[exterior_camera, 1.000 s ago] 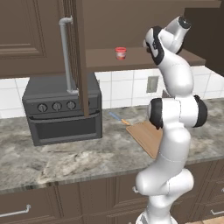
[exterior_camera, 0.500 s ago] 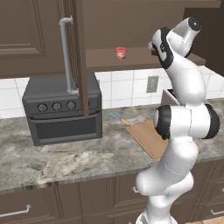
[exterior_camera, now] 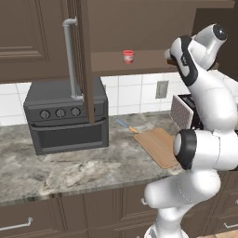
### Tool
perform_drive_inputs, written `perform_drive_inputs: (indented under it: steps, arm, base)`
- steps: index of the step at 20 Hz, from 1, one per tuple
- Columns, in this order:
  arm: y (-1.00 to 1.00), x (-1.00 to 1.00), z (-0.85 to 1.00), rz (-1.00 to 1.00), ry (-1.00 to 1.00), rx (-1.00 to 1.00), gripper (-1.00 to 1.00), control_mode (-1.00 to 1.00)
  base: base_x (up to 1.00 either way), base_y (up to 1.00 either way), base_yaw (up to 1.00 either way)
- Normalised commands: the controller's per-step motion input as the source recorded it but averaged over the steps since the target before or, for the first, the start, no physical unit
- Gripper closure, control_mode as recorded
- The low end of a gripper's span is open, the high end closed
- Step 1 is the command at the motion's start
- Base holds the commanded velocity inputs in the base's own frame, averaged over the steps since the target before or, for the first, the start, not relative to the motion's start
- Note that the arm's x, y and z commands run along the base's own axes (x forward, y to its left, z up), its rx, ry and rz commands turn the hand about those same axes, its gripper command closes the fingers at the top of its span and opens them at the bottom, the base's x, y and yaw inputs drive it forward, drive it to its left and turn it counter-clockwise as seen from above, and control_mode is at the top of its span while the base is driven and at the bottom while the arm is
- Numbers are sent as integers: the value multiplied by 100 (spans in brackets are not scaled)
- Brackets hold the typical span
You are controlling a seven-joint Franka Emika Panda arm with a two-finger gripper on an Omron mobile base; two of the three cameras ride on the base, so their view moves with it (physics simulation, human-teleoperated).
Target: Pick the bread, place it on the cutting board, pick the jam, place it on the counter, and close the cabinet.
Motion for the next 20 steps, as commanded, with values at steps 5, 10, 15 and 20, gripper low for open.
perform_drive_inputs:
  steps: [5, 10, 15, 20]
  arm:
    - [0, -60, -4, 0, 0, 0, 100, -100]
    - [0, -59, -9, 0, 0, 0, 100, -100]
    - [0, -47, -8, 0, 4, 0, 100, -100]
    - [1, -41, -12, 0, 5, 0, 100, -100]
  base:
    - [0, 0, 0]
    - [0, 0, 0]
    - [0, 0, 0]
    - [0, 0, 0]
